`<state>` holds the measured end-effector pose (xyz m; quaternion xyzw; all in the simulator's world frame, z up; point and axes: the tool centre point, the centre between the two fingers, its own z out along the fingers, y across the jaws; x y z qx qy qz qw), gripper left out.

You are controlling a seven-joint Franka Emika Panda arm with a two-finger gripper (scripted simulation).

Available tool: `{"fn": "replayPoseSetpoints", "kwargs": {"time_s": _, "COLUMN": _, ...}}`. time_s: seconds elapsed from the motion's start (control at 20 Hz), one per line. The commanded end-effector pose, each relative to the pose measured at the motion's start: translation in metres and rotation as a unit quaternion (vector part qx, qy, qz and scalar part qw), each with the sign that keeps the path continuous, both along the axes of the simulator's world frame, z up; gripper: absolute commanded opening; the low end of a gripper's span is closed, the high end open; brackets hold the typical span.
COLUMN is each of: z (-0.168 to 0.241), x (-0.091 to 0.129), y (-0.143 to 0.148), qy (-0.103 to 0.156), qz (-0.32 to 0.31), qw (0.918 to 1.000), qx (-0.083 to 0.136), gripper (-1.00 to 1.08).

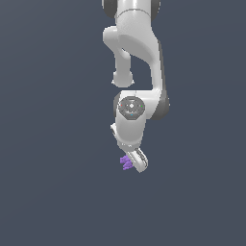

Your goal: Pick up the object and move it to a goal position.

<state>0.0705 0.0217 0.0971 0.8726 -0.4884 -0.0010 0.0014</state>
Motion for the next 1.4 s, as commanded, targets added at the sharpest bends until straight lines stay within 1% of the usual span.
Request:
{"fn": "replayPoseSetpoints", "kwargs": {"time_s": 0.0, "z": -0.003, "x": 0.003, "y": 0.002, "qy": -0.001, "qz": -0.022, "qw": 0.9998, "qx": 0.0, "gripper": 1.0}}
{"fn": "replayPoseSetpoints", "kwargs": {"time_s": 0.35, "z": -0.008, "x": 0.006, "y": 0.006, "qy": -0.001, "qz": -0.056, "qw": 0.9984, "qx": 0.001, "gripper": 1.0}}
{"fn": "replayPoseSetpoints", "kwargs": {"time_s": 0.75, "z": -0.012, "x": 0.007, "y": 0.007, "qy": -0.001, "qz": -0.059, "qw": 0.9982, "qx": 0.001, "gripper": 1.0}}
{"fn": "replayPoseSetpoints", "kwargs": {"time_s": 1.15, "z": -0.05, "x": 0.006, "y": 0.007, "qy": -0.002, "qz": -0.061, "qw": 0.9981, "qx": 0.001, "gripper": 1.0}}
{"fn": "replayPoseSetpoints", "kwargs": {"time_s": 1.35, "z": -0.06, "x": 0.006, "y": 0.007, "qy": -0.002, "qz": -0.062, "qw": 0.9981, "qx": 0.001, "gripper": 1.0}}
